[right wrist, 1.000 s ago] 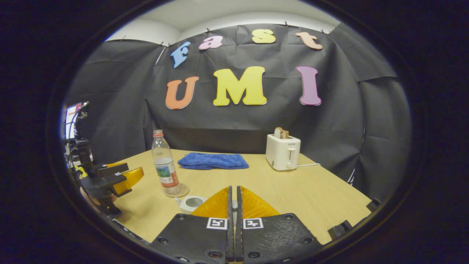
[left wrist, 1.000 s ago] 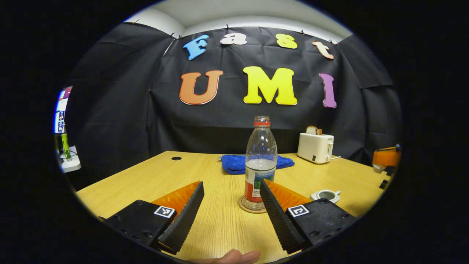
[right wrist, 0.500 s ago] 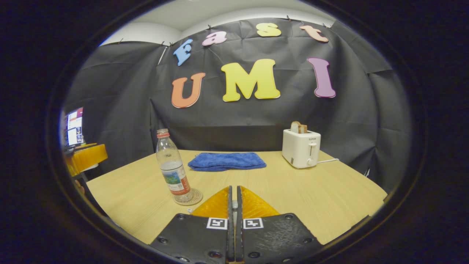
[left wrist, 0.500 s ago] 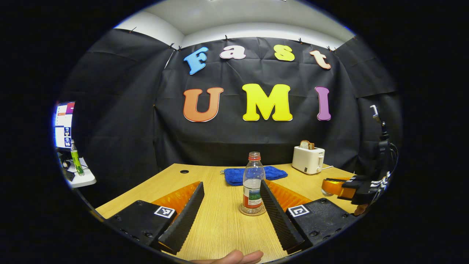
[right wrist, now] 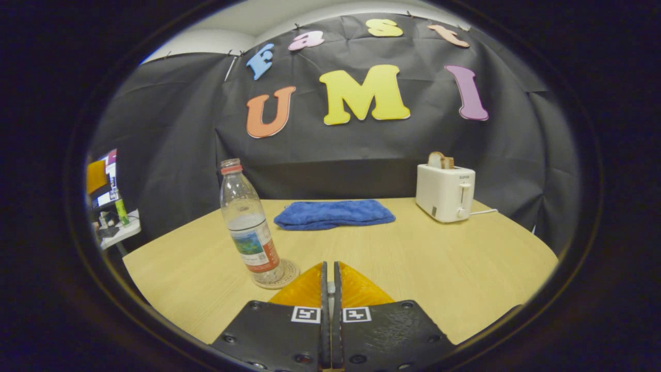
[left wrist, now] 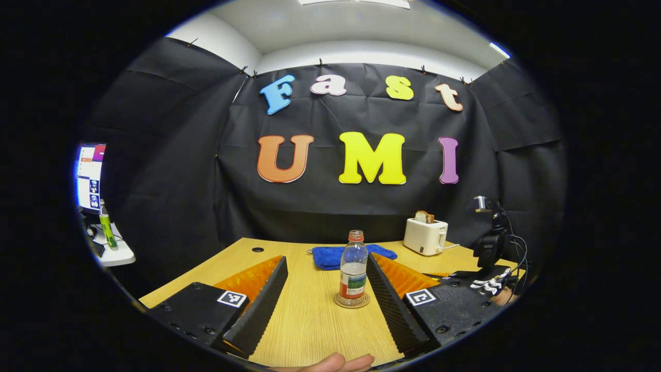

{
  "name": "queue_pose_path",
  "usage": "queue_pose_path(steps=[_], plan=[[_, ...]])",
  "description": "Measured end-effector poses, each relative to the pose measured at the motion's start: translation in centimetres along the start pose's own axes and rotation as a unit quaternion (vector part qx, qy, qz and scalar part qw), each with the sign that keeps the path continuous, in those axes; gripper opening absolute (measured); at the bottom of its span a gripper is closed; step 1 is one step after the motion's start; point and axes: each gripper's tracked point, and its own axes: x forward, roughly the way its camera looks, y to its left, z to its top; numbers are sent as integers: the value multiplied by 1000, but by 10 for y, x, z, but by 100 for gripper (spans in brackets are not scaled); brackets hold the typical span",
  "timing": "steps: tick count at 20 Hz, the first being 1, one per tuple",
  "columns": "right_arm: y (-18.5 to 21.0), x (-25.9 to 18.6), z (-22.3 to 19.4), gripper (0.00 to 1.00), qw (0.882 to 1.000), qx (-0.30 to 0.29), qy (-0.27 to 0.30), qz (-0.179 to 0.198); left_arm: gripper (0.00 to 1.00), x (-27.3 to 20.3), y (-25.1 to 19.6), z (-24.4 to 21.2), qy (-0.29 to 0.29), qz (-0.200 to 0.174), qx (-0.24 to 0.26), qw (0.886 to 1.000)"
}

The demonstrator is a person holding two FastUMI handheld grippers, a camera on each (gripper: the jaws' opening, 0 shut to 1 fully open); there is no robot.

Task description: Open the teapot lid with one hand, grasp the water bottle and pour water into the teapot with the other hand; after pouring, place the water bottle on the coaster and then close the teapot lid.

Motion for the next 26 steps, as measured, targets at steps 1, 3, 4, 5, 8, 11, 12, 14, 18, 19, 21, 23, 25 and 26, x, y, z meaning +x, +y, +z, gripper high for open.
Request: queue_pose_path(steps=[1,3,4,5,8,11,12,14,18,19,21,23,25,26], plan=[[2,4,-2,4,1000,-4,5,1,96,2,0,-5,6,0,2,1000],[5,4,-6,5,1000,-11,7,1,96,4,-1,-11,17,-3,4,1000],[5,4,-5,4,1000,-14,8,1,96,5,-2,-13,20,-3,6,1000],[5,5,-5,4,1000,-16,10,1,96,5,-2,-15,23,-4,7,1000],[8,3,-1,6,1000,-24,0,3,96,8,-4,-19,30,-8,4,1000],[5,-2,9,13,999,-33,-15,-9,96,11,-3,-25,36,-5,4,999],[5,-5,12,23,999,-35,-17,-13,96,11,-2,-27,39,-3,4,999],[4,-12,17,36,999,-38,-24,-19,96,13,0,-29,44,0,0,999],[1,-33,31,54,998,-47,-39,-26,96,14,1,-35,57,7,-1,998],[-1,-39,34,61,997,-49,-43,-30,96,14,1,-36,59,7,1,998],[-5,-53,42,73,997,-52,-54,-35,96,14,0,-36,60,8,8,998],[-11,-67,51,84,996,-54,-65,-42,96,15,-5,-36,58,4,15,998],[-23,-82,59,93,994,-56,-74,-56,96,15,-10,-35,58,1,21,998],[-29,-89,62,95,993,-57,-78,-64,96,14,-13,-33,56,0,24,998]])
